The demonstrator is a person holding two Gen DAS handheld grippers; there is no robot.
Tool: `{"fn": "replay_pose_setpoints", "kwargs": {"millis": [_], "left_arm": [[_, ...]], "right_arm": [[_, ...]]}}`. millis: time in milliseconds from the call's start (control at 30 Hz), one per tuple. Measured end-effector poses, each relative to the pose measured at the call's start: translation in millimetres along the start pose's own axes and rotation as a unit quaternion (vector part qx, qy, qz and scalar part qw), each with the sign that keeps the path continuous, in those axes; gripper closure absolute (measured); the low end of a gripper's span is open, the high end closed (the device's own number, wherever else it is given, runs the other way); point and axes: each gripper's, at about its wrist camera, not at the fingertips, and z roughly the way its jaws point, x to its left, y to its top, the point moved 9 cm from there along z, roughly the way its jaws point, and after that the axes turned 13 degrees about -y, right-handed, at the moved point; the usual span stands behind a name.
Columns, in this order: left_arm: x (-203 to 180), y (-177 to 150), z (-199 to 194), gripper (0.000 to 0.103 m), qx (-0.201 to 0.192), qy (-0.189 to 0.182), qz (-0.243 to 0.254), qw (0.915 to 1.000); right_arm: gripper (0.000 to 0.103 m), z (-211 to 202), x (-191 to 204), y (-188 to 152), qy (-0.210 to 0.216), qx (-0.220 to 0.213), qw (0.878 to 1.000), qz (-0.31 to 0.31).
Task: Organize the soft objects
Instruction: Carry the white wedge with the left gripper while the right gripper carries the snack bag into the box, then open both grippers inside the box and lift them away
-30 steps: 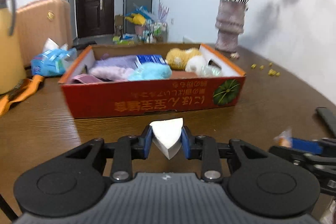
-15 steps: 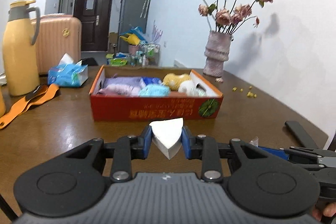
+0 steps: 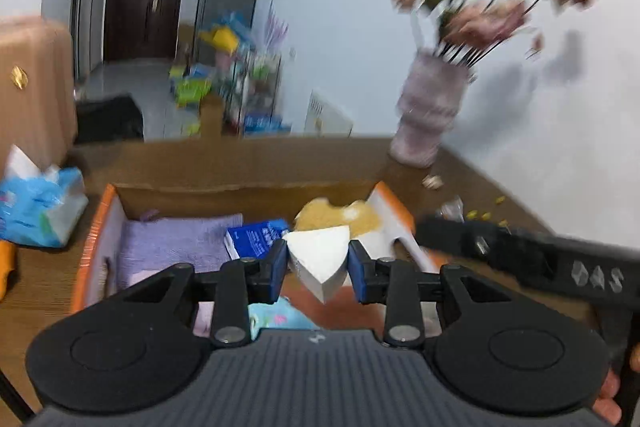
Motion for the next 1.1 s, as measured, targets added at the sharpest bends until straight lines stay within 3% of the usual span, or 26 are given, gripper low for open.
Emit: {"fn": "replay_pose_setpoints", "kwargs": {"millis": [100,167,333,433,567,667,833,933,1100], "left_arm": [[24,-3,42,0.069,0.028,0.001,-0.030,0.9992],[37,-8,62,0.061,0.033,0.005,-0.036,0.9988],[47,-15,75,0.029,0.032,-0.009,-0.016,0.9993],[53,-14,68,0.028,0.025,-0.003,-0.005,0.9997],[56,-6,48,0.028,0.024,0.001,-0.010,0.9997],[60,7,21,0.027,0.003,0.030,0.006,0.9995],[65,26,-24,0.024,-0.027,0.082,0.034,0.9957],[62,36,-56,0.018,-0.058,0.119,0.065,0.9891],[46,39,-108,0.003,-0.144,0.144,0.109,0.9730]], "right_arm": [[0.064,55,-15,6,-0.012,0.028,0.999,0.028],[0.064,83,-19,3,-0.012,0.046,0.998,0.036],[0.052,120,-21,-11,-0.039,0.066,0.997,0.019],[0.051,125,-24,-12,-0.047,0.057,0.997,0.019],[0.049,116,-26,-6,-0.053,0.051,0.997,0.017],[0.049,102,-24,4,-0.057,0.041,0.997,0.012],[0.037,60,-13,29,-0.072,0.012,0.997,-0.029],[0.031,34,-7,41,-0.091,-0.004,0.994,-0.067],[0.020,3,0,41,-0.102,-0.015,0.989,-0.108]]}}
